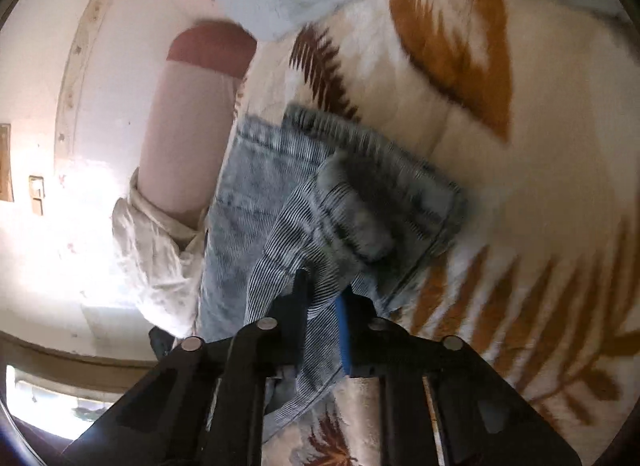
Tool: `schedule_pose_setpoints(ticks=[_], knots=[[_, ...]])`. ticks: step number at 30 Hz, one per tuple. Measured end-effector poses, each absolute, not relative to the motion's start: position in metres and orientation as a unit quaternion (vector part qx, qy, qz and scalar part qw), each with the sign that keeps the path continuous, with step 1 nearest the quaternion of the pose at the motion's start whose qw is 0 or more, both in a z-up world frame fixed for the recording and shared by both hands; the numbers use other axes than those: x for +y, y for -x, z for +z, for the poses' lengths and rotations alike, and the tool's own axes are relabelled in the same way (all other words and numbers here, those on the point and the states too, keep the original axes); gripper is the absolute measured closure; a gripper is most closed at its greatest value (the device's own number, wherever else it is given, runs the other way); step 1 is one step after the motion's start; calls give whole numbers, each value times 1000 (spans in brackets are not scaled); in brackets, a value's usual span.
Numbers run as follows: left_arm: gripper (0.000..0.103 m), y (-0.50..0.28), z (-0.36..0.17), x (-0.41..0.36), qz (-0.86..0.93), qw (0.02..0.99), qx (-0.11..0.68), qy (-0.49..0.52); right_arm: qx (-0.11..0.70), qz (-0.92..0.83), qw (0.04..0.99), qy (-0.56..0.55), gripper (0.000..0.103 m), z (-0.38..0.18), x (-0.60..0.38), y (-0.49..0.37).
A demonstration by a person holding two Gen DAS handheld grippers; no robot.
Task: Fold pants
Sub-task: 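Lift the leg hem with the right tool over the other leg while the left tool holds the waistband, then lay the held leg flat and open the right tool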
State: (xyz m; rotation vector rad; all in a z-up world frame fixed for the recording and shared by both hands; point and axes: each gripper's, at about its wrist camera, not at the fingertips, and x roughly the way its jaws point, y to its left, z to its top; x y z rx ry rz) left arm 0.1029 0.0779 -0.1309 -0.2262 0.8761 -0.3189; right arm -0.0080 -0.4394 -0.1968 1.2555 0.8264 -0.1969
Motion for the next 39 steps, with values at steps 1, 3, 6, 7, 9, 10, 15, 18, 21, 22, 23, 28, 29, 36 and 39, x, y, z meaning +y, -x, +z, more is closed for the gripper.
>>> schedule_pose_setpoints(ticks=[1, 3, 6, 7, 9, 10, 15, 18, 21, 22, 23, 28, 29, 36, 39], knots=[[90, -102, -131, 79, -151, 888, 422, 107, 369, -99, 734, -562, 94, -192, -442, 12], [90, -101, -132, 82, -146, 887, 425, 105, 353, -109, 742, -559, 94, -185, -450, 20], [90, -102, -134, 85, -142, 886, 429, 108, 339, -118, 753, -552, 94, -178, -462, 31], [90, -103, -135, 85, -141, 885, 430, 109, 335, -122, 753, -553, 94, -178, -467, 35], [90, -103, -136, 85, -139, 884, 432, 110, 334, -100, 745, -569, 94, -182, -472, 36], [90, -103, -136, 85, -138, 885, 431, 108, 336, -95, 743, -571, 90, -183, -472, 36], [90, -101, -134, 79, -140, 889, 427, 93, 371, -58, 711, -595, 79, -192, -452, 25], [90, -102, -135, 78, -140, 888, 429, 90, 373, -49, 704, -603, 69, -192, -443, 20], [90, -103, -136, 78, -141, 887, 431, 91, 377, -63, 701, -603, 65, -196, -439, 12], [90, -104, -137, 79, -142, 886, 431, 93, 376, -65, 695, -610, 65, -199, -439, 10], [90, -104, -137, 80, -143, 886, 432, 93, 373, -69, 690, -616, 65, -201, -438, 8], [90, -104, -138, 80, -145, 885, 433, 89, 354, -79, 693, -623, 48, -199, -443, 6], [90, -104, -139, 79, -144, 885, 435, 89, 350, -85, 694, -623, 48, -200, -444, 6], [90, -105, -142, 78, -143, 883, 438, 86, 343, -96, 736, -576, 93, -186, -447, 1], [90, -105, -143, 78, -148, 881, 441, 86, 317, -101, 756, -564, 94, -173, -449, 7]])
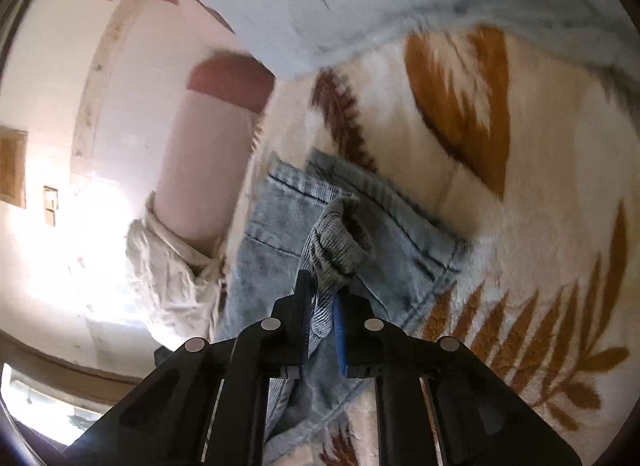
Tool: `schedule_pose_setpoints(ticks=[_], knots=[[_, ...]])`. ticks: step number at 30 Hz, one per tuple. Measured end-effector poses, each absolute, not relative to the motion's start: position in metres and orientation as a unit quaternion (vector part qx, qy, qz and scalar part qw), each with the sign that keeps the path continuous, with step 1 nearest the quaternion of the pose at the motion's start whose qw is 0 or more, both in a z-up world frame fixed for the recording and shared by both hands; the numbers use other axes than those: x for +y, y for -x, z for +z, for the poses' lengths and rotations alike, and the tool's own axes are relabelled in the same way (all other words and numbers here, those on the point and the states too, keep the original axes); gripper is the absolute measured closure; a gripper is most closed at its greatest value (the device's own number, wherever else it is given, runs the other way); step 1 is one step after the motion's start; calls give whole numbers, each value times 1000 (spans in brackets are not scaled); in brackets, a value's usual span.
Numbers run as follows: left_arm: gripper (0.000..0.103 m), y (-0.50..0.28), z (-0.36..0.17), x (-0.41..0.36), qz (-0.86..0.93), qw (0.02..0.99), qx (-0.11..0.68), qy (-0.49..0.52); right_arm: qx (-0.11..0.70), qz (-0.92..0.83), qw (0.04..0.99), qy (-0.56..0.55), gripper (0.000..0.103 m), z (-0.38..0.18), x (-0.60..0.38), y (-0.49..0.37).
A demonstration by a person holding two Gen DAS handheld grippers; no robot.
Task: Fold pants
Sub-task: 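Lay the held leg flat and open the right tool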
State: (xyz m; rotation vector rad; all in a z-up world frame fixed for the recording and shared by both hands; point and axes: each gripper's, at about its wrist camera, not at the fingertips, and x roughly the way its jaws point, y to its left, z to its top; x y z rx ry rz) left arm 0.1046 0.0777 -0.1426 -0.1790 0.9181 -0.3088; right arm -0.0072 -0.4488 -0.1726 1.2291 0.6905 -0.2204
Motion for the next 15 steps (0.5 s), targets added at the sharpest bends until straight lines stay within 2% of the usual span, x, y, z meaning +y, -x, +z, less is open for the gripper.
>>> schedule_pose_setpoints(ticks=[5, 10, 15], knots=[[90, -104, -147, 77, -151, 876, 453, 67, 290, -103, 774, -553, 95, -155, -454, 25], [90, -100, -149, 81, -168, 871, 459, 48, 345, -133, 745, -555, 95, -176, -461, 34], [90, -92, -150, 79, -179, 871, 457, 20, 416, -159, 743, -500, 92, -188, -456, 16]])
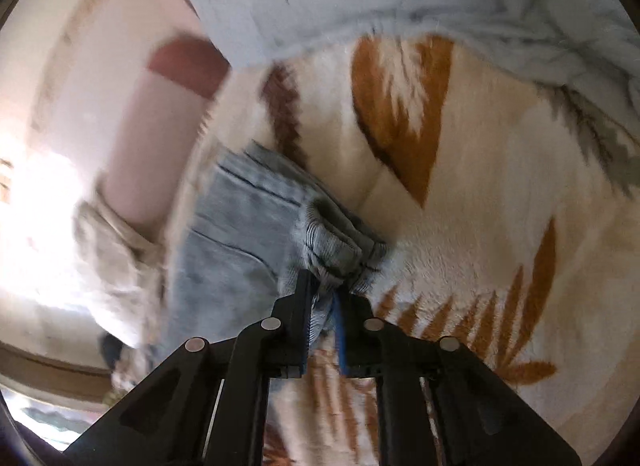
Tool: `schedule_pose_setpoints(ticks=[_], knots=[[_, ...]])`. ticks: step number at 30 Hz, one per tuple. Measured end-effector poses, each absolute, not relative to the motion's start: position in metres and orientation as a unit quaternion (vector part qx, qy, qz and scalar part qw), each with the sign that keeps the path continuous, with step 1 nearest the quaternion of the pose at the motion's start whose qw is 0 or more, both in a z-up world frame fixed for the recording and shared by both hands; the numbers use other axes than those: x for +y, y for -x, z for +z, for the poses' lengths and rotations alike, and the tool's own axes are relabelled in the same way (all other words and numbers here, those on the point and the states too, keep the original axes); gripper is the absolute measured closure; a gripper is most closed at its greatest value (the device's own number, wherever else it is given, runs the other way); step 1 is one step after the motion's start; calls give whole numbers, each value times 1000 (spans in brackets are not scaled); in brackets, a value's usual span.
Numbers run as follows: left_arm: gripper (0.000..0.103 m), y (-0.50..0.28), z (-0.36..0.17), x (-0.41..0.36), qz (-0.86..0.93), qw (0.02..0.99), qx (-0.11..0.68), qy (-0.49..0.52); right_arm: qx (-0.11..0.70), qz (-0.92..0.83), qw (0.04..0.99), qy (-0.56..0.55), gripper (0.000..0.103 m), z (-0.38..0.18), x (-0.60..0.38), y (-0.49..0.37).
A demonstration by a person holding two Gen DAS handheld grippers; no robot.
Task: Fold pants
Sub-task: 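Lay the held leg flat and open the right tool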
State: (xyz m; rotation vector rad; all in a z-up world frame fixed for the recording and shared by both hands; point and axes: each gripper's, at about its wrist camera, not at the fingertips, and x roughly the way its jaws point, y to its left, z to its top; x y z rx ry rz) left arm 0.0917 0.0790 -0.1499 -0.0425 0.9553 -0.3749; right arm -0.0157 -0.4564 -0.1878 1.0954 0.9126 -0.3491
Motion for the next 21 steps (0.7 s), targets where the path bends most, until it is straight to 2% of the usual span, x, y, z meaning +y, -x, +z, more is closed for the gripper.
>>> schedule_pose_setpoints(ticks=[2, 3, 4, 8, 10, 11, 19, 20, 21], knots=[[90, -90, -149, 78, -181, 871, 456, 13, 414, -163, 742, -502, 87, -182, -458, 18], [90, -90, -149, 78, -182, 870, 458, 11, 411, -172, 750, -489, 77, -174, -457, 19], [90, -91, -150, 78, -182, 869, 459, 12, 404, -191, 762, -468, 72, -164, -456, 22], [90, -94, -150, 80, -183, 867, 464, 22, 343, -207, 828, -392, 70, -117, -455, 18], [90, -96, -151, 81, -184, 865, 465, 28, 345, -170, 843, -375, 46, -108, -457, -2], [90, -95, -151, 81, -185, 866, 464, 27, 347, -149, 844, -382, 43, -109, -460, -13], [90, -97, -154, 82, -198, 865, 461, 26, 423, -112, 812, -387, 43, -158, -484, -91], [90, -98, -155, 82, -199, 864, 461, 25, 427, -108, 811, -385, 45, -163, -484, -96], [90, -99, -155, 82, -201, 864, 461, 23, 433, -94, 812, -380, 57, -168, -482, -103]])
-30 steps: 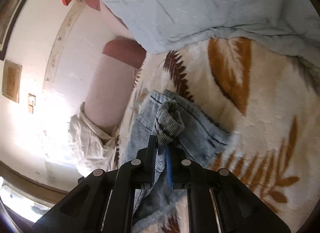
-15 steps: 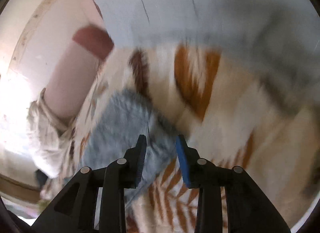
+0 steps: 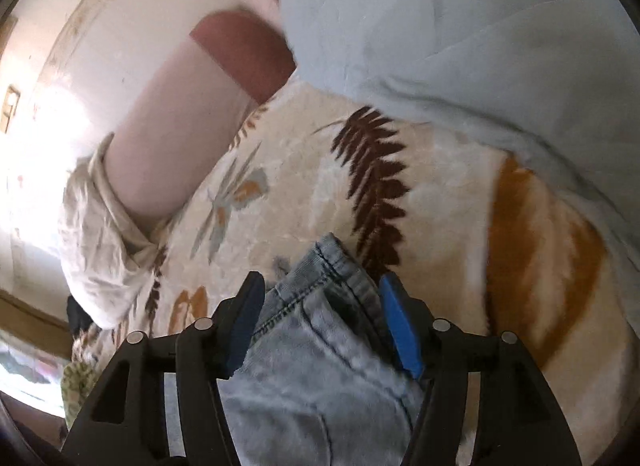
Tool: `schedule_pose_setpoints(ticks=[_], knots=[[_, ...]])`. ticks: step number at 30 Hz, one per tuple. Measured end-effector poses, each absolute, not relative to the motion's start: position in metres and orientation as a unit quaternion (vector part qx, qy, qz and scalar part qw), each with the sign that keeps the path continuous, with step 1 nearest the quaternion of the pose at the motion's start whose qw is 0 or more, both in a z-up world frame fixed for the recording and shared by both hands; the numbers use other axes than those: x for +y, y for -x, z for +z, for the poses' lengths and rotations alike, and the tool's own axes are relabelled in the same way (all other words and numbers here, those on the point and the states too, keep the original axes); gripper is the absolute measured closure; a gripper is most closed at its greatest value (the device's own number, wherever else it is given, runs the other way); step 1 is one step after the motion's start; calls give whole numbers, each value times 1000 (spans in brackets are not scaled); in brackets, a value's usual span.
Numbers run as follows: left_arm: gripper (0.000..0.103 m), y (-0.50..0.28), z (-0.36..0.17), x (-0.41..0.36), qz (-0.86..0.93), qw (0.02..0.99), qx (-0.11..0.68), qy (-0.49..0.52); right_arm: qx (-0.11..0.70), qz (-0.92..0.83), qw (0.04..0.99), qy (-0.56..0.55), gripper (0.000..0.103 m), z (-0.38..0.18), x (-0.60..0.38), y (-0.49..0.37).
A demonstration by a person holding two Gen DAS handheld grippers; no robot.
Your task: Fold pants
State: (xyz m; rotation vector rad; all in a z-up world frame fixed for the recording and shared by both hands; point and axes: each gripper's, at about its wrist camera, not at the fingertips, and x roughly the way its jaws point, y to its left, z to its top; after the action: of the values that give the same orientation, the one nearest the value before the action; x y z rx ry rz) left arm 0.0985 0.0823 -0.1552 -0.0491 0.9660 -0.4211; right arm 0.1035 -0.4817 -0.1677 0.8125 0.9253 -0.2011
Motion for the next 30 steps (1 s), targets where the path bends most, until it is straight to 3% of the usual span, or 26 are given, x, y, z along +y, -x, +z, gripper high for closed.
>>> schedule_pose_setpoints(ticks=[1, 3, 6, 10, 12, 14, 17, 18, 20, 22, 23, 27, 30], knots=[[90, -99, -155, 82, -202, 864, 461, 23, 446, -75, 810, -372, 75, -171, -476, -110], [90, -99, -155, 83, -204, 864, 460, 25, 486, -60, 805, -335, 90, -176, -461, -121], [90, -97, -155, 83, -204, 866, 456, 22, 476, -46, 818, -318, 92, -157, -445, -119], [90, -92, -154, 79, -200, 870, 450, 8, 370, -47, 883, -284, 92, -101, -436, -109], [90, -92, -154, 78, -197, 871, 449, 7, 342, -62, 895, -280, 92, -104, -440, -107], [90, -91, -155, 78, -194, 872, 449, 7, 369, -93, 882, -277, 91, -134, -447, -116], [90, -92, -154, 77, -192, 872, 450, 6, 422, -124, 857, -267, 80, -170, -452, -125], [90, -92, -154, 77, -191, 872, 451, 7, 426, -127, 855, -268, 71, -172, -453, -124], [90, -92, -153, 77, -188, 872, 452, 8, 410, -121, 860, -278, 70, -156, -455, -116], [90, -92, -153, 76, -186, 872, 454, 8, 379, -102, 876, -281, 52, -128, -452, -100], [90, -92, -153, 75, -184, 872, 454, 8, 369, -95, 881, -280, 49, -117, -450, -91], [90, -92, -153, 73, -179, 873, 453, 6, 367, -20, 879, -305, 49, -94, -438, -65], [90, -92, -152, 72, -175, 874, 453, 7, 402, 21, 856, -326, 50, -111, -422, -68]])
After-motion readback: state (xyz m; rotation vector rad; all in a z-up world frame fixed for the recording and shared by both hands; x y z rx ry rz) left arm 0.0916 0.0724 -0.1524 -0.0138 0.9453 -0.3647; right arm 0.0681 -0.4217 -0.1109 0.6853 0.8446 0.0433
